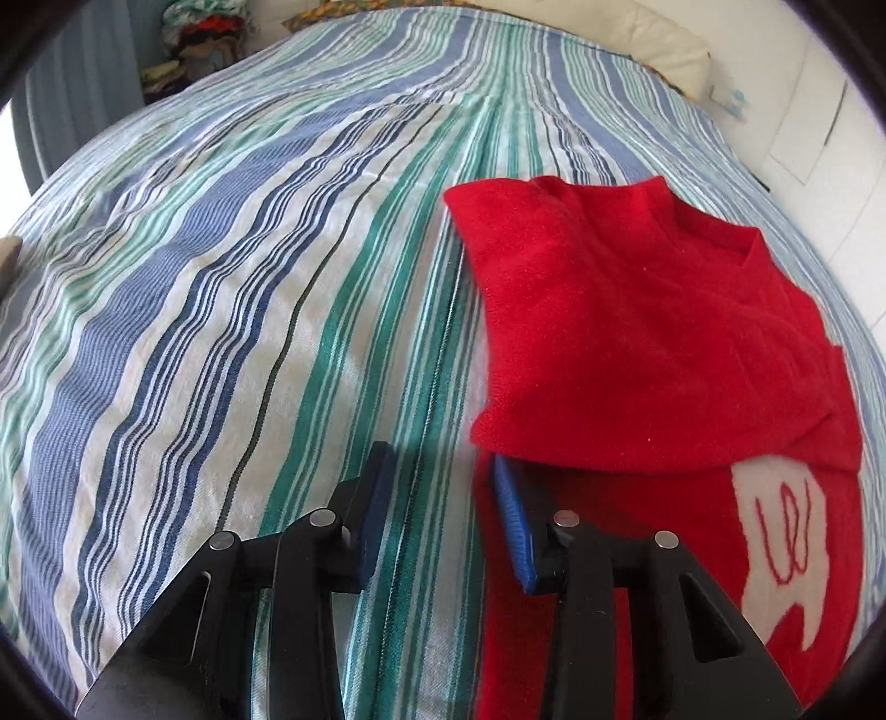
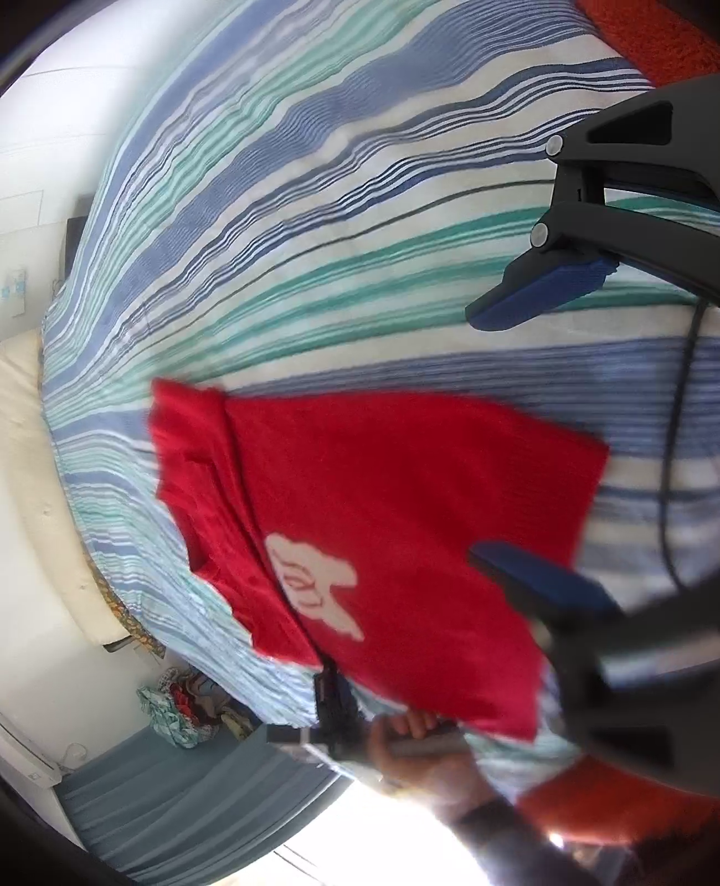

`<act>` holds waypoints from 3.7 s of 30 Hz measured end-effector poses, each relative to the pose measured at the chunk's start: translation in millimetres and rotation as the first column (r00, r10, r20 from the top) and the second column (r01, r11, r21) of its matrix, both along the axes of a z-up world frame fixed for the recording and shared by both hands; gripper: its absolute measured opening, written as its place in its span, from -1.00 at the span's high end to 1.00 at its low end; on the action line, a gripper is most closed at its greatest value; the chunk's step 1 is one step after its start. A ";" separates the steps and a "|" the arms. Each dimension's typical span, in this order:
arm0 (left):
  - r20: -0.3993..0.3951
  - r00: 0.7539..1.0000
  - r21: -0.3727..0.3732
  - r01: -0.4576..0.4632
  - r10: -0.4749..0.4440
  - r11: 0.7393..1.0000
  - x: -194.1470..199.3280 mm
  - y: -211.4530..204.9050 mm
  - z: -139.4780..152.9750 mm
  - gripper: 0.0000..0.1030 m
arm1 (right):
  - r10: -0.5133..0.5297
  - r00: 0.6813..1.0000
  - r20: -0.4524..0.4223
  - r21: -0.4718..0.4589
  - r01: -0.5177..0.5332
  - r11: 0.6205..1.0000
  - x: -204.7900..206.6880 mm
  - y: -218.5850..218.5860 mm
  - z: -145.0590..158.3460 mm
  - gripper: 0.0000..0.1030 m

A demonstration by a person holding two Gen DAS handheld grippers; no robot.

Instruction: Fold small clothes

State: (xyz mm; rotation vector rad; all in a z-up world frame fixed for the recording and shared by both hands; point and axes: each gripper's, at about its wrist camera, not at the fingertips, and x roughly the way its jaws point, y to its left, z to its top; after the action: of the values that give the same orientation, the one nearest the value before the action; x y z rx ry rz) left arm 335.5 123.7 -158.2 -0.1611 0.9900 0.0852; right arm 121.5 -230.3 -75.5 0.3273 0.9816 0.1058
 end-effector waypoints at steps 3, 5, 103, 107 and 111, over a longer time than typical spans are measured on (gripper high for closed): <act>0.020 0.999 0.044 0.033 -0.034 0.998 -2.8 -6.1 -1.8 0.23 | 0.049 0.997 0.052 0.187 -0.058 0.981 51.5 3.0 36.9 -0.51; 0.033 0.999 0.038 0.030 -0.032 0.999 -4.4 -5.1 -2.8 0.22 | 0.048 0.996 0.076 0.316 -0.069 0.946 98.5 0.2 49.3 -0.51; -0.005 1.000 -0.299 0.024 -0.027 0.954 171.7 -5.6 44.9 0.83 | -0.105 0.992 0.068 0.159 0.093 0.983 372.5 -54.5 -31.7 0.91; -0.010 0.999 -0.289 -0.034 0.033 0.957 187.7 7.7 40.4 0.38 | -0.133 0.989 0.067 0.137 0.123 0.983 388.3 -55.6 -42.9 0.38; 0.045 0.993 -0.229 -0.094 0.107 0.969 181.5 27.4 57.0 -0.29 | -0.172 0.977 0.124 0.126 0.156 0.980 387.1 -63.1 -25.9 -0.12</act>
State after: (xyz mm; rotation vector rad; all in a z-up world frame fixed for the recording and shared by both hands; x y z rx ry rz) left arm 517.0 151.1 -101.2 -0.4218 0.9323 0.0598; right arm 508.5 -293.5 -101.4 0.5001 0.8135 0.0336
